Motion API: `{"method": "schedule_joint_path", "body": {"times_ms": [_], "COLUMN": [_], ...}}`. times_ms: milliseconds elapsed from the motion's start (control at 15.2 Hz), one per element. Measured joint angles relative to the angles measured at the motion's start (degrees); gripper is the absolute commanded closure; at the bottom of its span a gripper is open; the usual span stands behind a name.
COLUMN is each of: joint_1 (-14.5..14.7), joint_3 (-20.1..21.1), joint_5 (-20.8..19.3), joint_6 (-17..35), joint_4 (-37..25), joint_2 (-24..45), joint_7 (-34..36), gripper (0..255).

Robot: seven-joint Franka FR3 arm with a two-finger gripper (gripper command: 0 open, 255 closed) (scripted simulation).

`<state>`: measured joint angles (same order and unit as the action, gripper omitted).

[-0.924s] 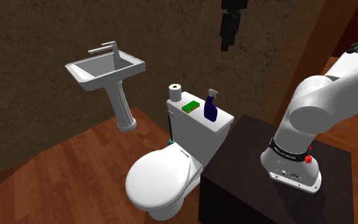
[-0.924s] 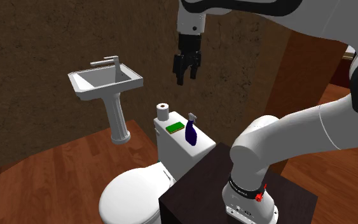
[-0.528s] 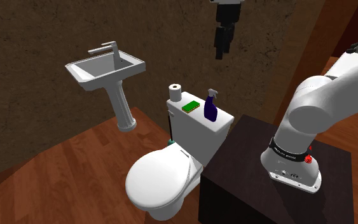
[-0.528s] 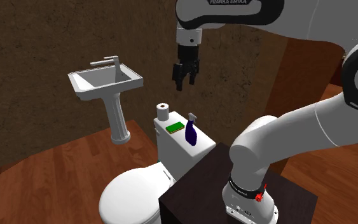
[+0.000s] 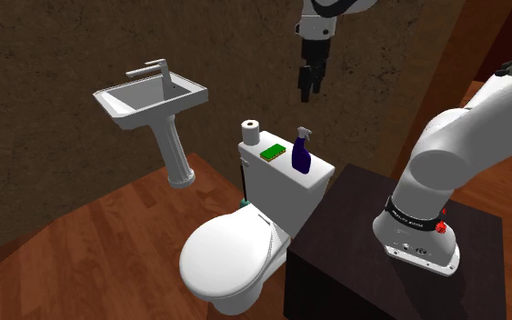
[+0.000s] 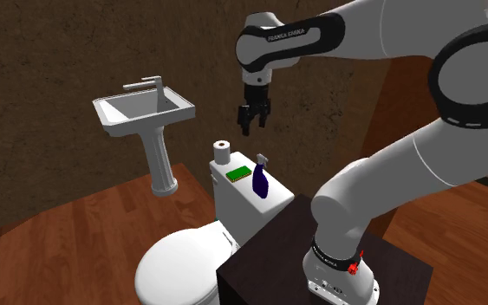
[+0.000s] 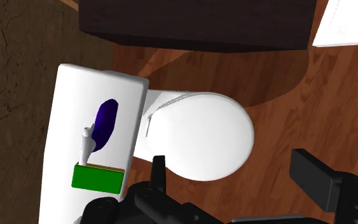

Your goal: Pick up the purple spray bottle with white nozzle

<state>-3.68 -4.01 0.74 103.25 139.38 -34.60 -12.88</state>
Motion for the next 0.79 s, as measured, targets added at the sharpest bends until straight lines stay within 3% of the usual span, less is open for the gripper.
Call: {"method": "schedule_joint_path", "body": {"times_ms": [528, 792], "joint_1": [-2.8, -3.7], "joint_3": [-3.9, -5.7], "joint_5": [-2.2, -2.3], "joint_6": [13.5, 19.8], "joint_4": [1.9, -0.3], "joint_2": [12.0, 20.4], "joint_7": [-2.6, -3.7], "gripper": [0, 0]}}
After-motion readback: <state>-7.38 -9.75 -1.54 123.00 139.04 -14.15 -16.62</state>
